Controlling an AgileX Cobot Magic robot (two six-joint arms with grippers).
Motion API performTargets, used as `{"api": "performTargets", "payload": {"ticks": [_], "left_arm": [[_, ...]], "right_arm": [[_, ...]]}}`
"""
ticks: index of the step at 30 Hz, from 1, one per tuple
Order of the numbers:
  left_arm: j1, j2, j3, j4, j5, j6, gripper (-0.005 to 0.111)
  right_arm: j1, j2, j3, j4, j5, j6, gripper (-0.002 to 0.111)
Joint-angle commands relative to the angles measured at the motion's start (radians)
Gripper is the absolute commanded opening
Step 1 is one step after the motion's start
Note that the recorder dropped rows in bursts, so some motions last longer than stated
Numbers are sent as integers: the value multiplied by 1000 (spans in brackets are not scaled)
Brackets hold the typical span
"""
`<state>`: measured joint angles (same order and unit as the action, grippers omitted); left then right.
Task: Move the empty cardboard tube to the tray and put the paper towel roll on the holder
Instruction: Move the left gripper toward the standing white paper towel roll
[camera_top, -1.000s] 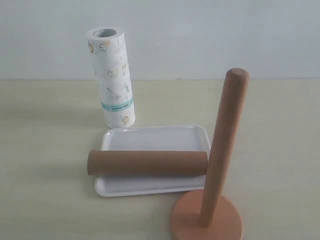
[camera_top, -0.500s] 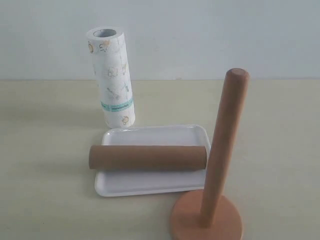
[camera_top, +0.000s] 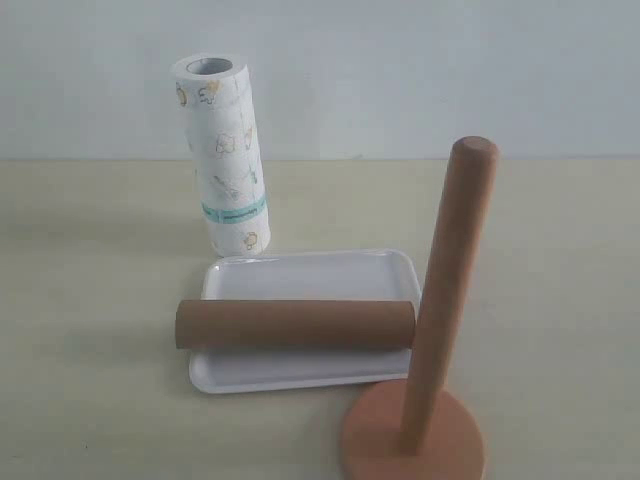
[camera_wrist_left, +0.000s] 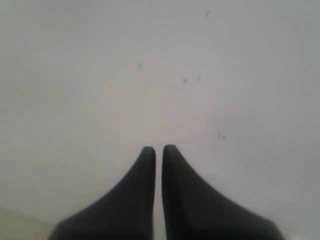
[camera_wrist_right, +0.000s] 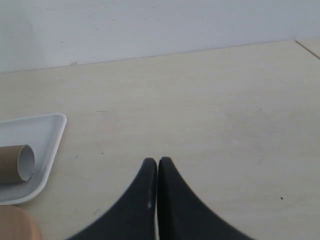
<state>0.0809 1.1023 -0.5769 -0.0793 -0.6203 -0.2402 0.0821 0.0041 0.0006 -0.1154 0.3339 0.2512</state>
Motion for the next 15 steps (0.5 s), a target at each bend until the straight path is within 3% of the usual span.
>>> {"api": "performTargets", "payload": {"ticks": [1,3,7,10,14,15], "left_arm": [[2,173,-5,55,-21,-14,4],[2,247,-5,182,-74,-14,4],[2,383,-5,571,-255,-60,4],[2,472,-5,704,-441,-92,7],[2,562,-5,712,-546,-92,33],[2,587,-5,702,-559,-92,48]], "right_arm": [[-3,-4,-1,-4,-3,-3,0],[-3,-4,-1,-4,-3,-3,0],[-3,-4,-1,-4,-3,-3,0],[-3,-4,-1,-4,-3,-3,0],[-3,-4,-1,-4,-3,-3,0],[-3,-4,-1,-4,-3,-3,0]]}}
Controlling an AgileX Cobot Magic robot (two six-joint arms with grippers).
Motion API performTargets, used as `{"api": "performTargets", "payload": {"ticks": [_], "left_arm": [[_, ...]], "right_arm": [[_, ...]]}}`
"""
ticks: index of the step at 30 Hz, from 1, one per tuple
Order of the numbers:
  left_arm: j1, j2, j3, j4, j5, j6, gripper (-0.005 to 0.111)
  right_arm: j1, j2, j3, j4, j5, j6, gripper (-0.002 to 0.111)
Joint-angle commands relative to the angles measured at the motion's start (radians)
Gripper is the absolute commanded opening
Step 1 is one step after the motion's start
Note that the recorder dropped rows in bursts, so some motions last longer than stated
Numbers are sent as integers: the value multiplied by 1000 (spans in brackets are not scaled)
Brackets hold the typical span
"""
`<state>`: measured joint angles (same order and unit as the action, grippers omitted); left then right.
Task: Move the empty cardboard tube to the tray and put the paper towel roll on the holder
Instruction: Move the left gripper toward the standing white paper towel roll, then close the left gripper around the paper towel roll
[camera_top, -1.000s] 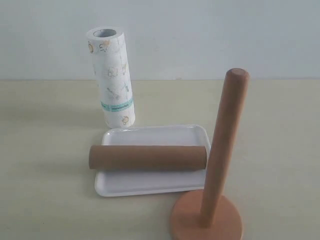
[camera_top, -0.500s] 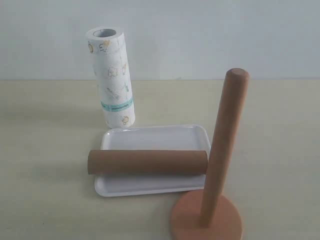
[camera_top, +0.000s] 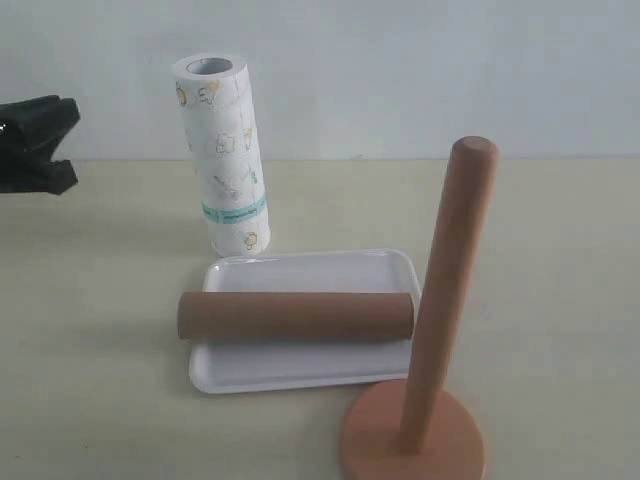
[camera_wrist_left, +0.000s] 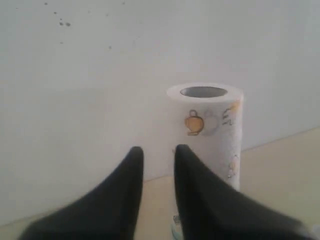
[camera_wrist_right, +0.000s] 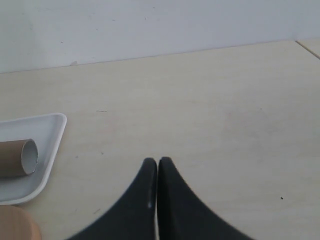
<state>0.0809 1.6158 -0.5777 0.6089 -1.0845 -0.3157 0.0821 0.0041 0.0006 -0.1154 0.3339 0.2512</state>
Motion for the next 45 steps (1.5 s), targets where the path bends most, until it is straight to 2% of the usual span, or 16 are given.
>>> {"api": "performTargets", "payload": {"ticks": [1,3,4,7,11,16,23,29,45], "left_arm": [[2,90,-4,14,-105,-15,59],[2,131,-7,14,-137,7,85],[2,153,-15,14,-137,15,94],[0,206,-53,58,-137,13,105],[-38,266,-121,115,-137,-9,106],[-109,336,-220,113,-137,-9,106],[-164,398,-312,66,-69,-9,106],[-175,422,-351,9,45,-21,106],[-187,450,-441,68,20,-77,106]], "right_arm": [[-3,-4,-1,-4,-3,-3,0],[-3,-4,-1,-4,-3,-3,0],[-3,-4,-1,-4,-3,-3,0],[-3,-4,-1,-4,-3,-3,0],[-3,-4,-1,-4,-3,-3,0],[-3,-4,-1,-4,-3,-3,0],[-3,-4,-1,-4,-3,-3,0],[-3,-4,-1,-4,-3,-3,0],[-3,-4,-1,-4,-3,-3,0]]}}
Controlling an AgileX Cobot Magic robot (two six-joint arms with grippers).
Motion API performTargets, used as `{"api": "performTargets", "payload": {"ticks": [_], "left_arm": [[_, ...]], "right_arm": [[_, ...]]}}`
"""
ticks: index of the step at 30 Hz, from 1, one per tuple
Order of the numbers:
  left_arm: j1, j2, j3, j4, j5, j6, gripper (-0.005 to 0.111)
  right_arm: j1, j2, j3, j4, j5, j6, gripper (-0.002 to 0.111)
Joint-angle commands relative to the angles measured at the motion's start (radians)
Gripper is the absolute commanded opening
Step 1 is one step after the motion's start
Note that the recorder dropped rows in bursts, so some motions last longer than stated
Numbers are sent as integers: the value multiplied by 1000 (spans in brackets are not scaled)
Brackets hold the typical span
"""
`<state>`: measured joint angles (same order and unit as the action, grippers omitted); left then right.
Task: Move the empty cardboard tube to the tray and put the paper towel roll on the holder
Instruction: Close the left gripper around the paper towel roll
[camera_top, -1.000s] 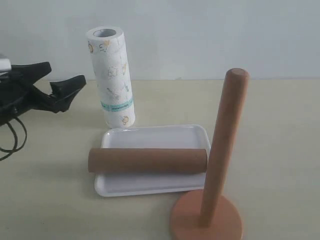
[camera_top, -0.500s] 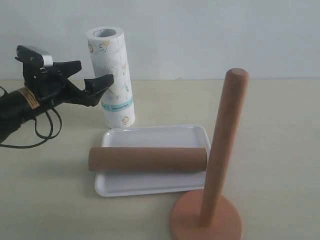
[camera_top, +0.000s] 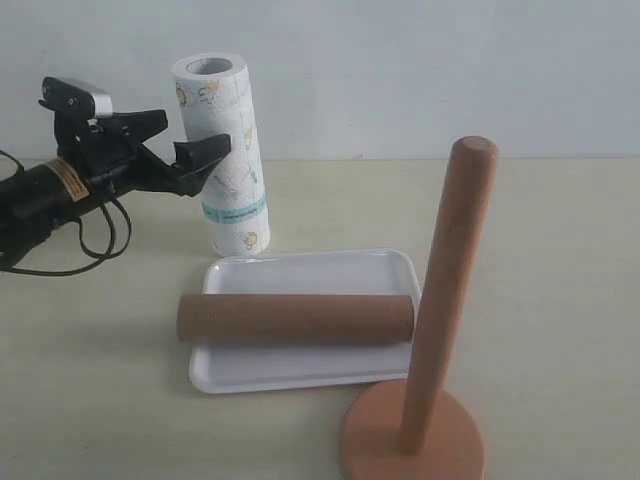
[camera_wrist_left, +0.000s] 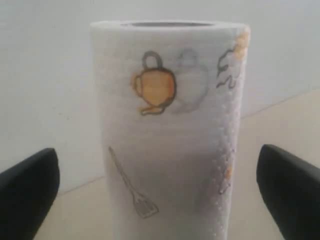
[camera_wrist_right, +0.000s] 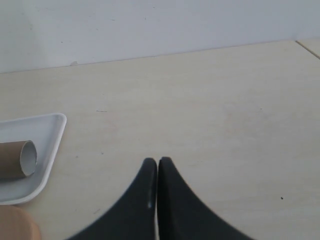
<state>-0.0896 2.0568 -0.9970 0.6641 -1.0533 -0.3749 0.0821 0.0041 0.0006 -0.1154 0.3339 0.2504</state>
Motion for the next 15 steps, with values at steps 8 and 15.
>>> {"api": "performTargets", "payload": {"ticks": [8,15], "left_arm": [[-72,98,-136,12,15,-18,106],[-74,161,-196,5,15,-47,106]], "right_arm": [[-3,-4,-1,-4,-3,-2,0],[-3,-4,-1,-4,-3,-2,0]]}}
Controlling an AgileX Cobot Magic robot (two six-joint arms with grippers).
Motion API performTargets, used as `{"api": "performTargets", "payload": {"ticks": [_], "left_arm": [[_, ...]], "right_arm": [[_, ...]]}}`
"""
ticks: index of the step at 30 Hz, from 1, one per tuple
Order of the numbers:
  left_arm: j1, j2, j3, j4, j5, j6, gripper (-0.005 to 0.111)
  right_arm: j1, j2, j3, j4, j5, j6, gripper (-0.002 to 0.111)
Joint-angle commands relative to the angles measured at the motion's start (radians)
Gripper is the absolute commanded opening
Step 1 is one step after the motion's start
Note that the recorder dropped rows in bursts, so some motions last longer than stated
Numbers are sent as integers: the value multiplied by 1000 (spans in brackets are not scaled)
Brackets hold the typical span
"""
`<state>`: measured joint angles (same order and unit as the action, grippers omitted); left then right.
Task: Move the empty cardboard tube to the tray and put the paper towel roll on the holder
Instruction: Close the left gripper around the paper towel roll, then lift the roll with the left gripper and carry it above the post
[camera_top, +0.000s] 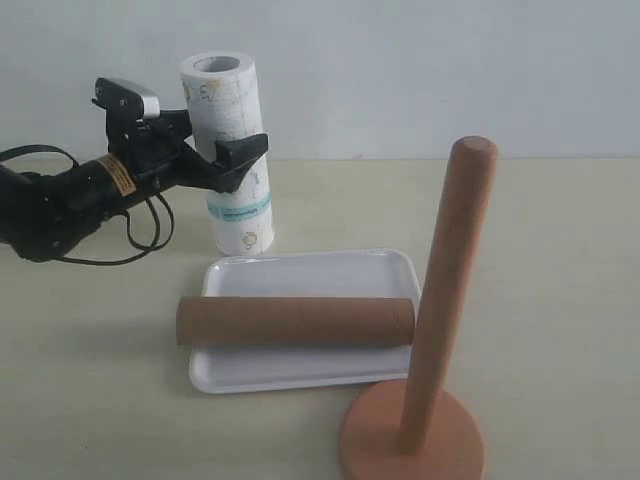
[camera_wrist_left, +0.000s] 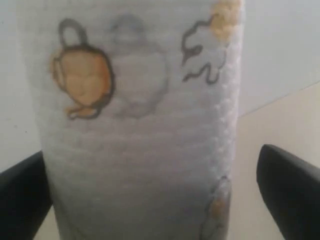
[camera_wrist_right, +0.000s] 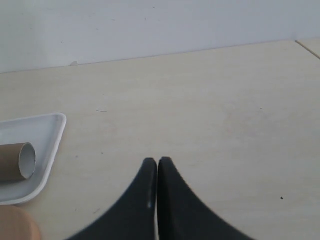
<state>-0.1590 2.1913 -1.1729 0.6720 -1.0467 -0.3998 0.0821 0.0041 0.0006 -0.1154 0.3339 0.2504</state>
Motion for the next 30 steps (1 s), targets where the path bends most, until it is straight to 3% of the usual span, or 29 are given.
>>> {"api": "performTargets", "payload": {"ticks": [1,5,10,16,18,19,21,25,30], "left_arm": [[-5,31,-23,-3,7,-22,105],[-5,42,-27,-3,11,-7,97],[-5,45,-27,-3,39,-5,75],[-5,53,-27,-3,51,-12,59],[-5,54,-27,-3,45,-12,40],[-5,46,-27,1,30,-34,22],[-5,11,-27,-38,69,-102,4],[-3,-108,-25,32,86,-119,4],[-3,-327,-25,221,130,-321,4]], "right_arm": [[-3,-4,-1,-4,-3,-2,0],[-3,-4,-1,-4,-3,-2,0],[-3,-4,-1,-4,-3,-2,0],[-3,-4,-1,-4,-3,-2,0],[-3,-4,-1,-4,-3,-2,0],[-3,-4,-1,-4,-3,-2,0],[-3,-4,-1,-4,-3,-2,0],[-3,-4,-1,-4,-3,-2,0],[-3,-4,-1,-4,-3,-2,0]]}}
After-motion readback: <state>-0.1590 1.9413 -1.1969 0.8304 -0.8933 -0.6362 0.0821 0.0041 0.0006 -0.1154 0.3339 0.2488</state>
